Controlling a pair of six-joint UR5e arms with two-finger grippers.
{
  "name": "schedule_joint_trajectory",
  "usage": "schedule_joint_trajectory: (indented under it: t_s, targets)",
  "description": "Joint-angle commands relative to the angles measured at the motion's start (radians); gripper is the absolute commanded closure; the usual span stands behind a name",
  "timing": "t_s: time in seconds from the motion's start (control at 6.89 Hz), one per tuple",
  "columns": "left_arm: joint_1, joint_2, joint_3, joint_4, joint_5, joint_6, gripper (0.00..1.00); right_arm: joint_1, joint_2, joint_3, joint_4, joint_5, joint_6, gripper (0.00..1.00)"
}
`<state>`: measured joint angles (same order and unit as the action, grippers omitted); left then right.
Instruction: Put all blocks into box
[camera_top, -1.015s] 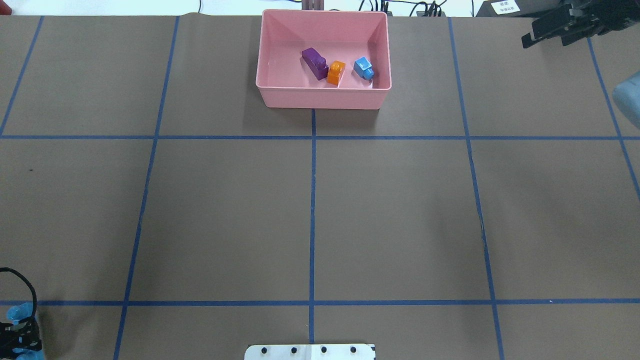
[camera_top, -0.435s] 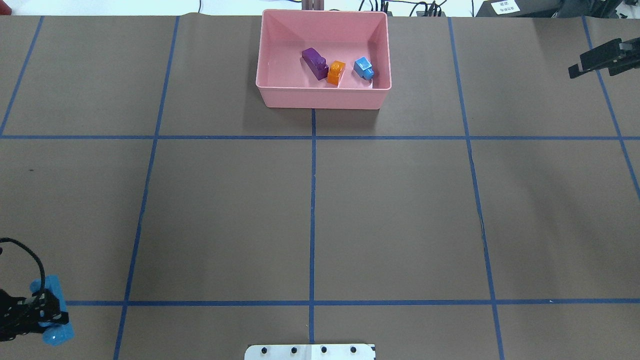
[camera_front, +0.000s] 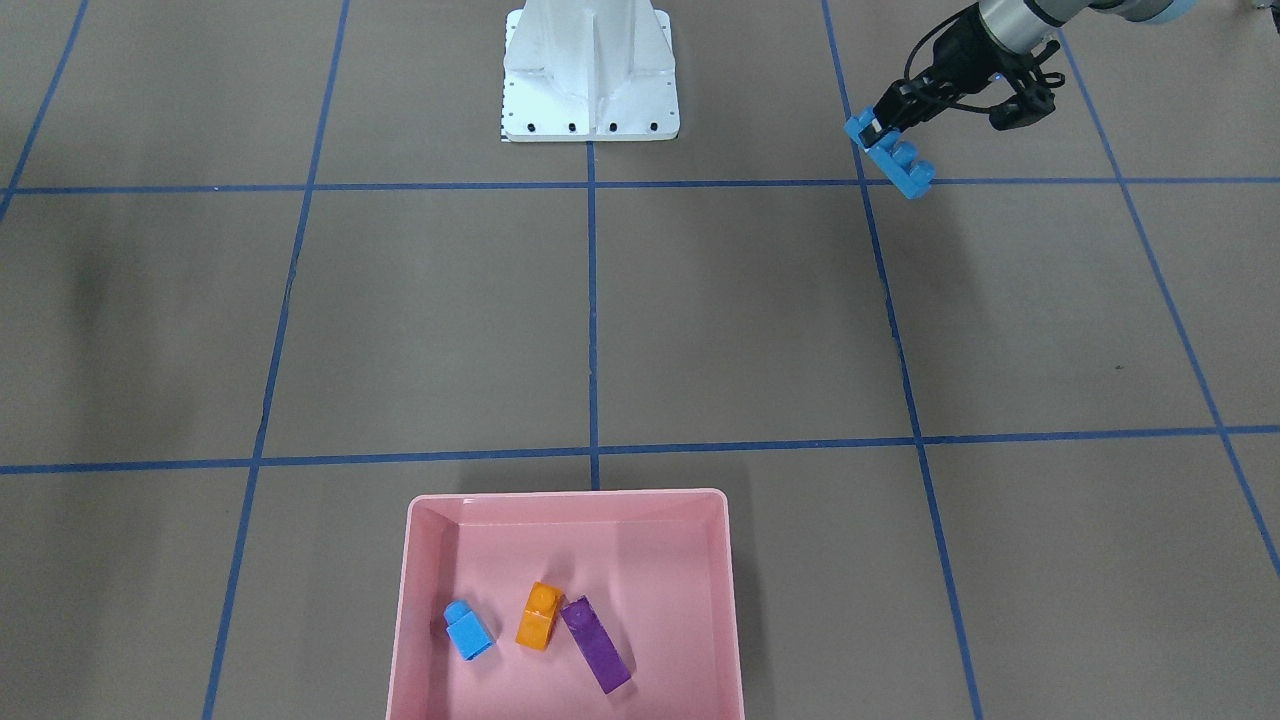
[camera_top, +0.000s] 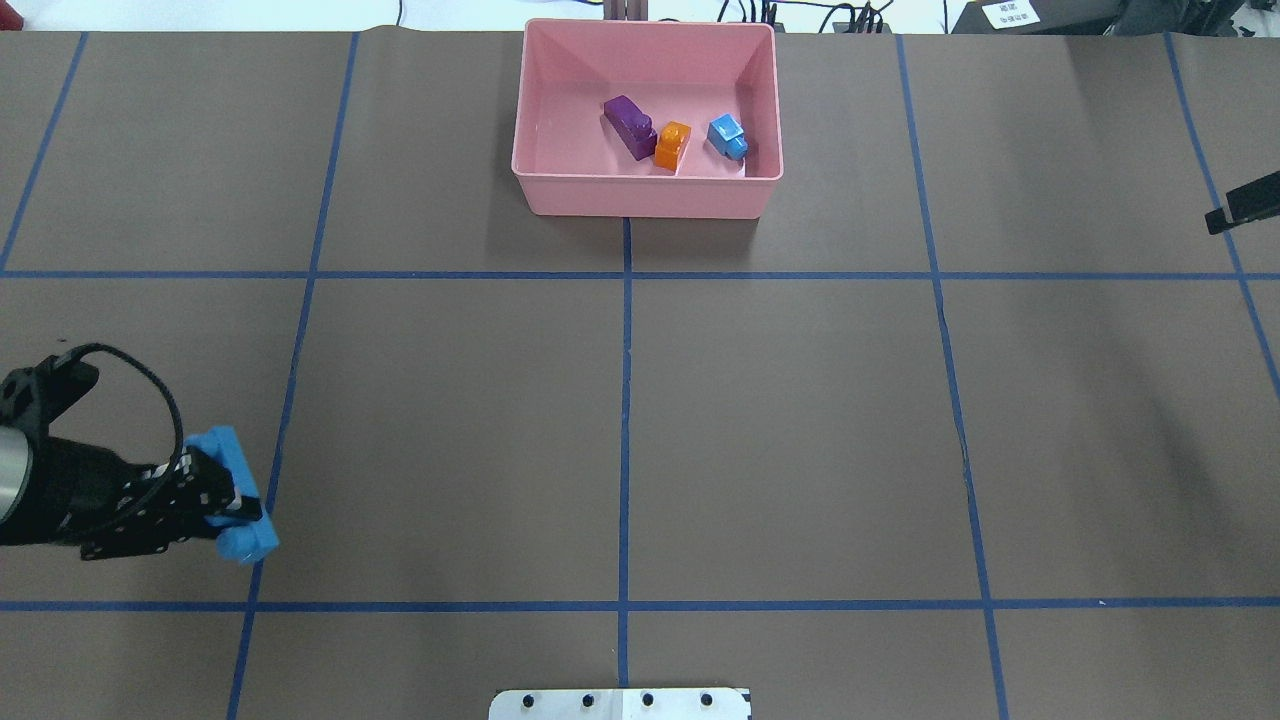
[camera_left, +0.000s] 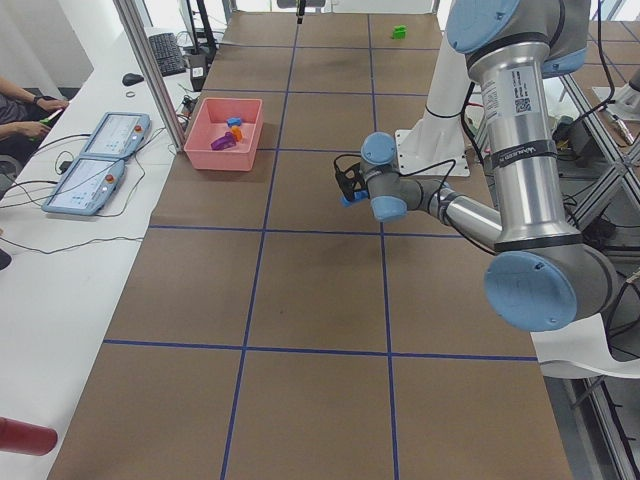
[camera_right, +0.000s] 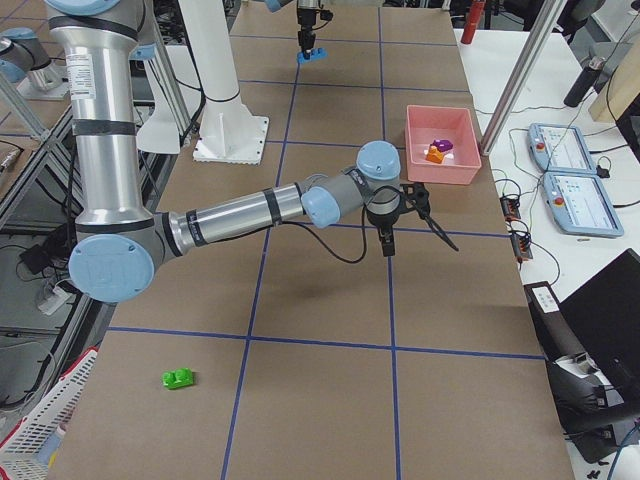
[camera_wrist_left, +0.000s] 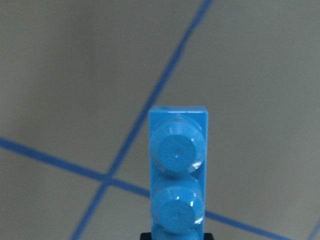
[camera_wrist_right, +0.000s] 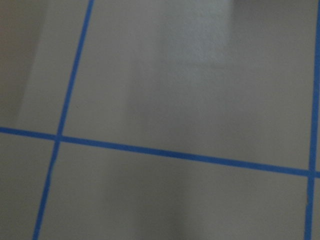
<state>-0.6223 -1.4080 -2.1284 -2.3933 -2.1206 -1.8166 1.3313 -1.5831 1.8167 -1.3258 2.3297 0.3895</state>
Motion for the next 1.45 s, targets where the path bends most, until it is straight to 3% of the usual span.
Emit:
schedule_joint_trajectory:
  t_s: [0.0,0.29,0.73,0.87,1.02,1.31]
  targets:
    - [-0.094,-0.269,0.097,0.106,-0.005,0.002,1.0,0.015,-0.14,-0.007,-0.006,-0.021,-0.116,0.01]
    - [-0.105,-0.374,0.12,0.12,0.005,0.033,1.0,0.028,-0.297,0.001,-0.007,-0.059,-0.286,0.01]
    - [-0.109,-0.443,0.151,0.121,0.068,0.029,1.0,-0.013,-0.51,0.006,0.008,-0.056,-0.336,0.01]
    - [-0.109,-0.447,0.153,0.121,0.068,0.031,1.0,-0.02,-0.594,0.007,0.076,-0.061,-0.427,0.0]
    - [-0.108,-0.457,0.154,0.121,0.07,0.031,1.0,-0.021,-0.689,0.003,0.209,-0.062,-0.388,0.0]
    - [-0.106,-0.462,0.157,0.123,0.071,0.031,1.0,-0.026,-0.752,-0.017,0.252,-0.07,-0.379,0.0]
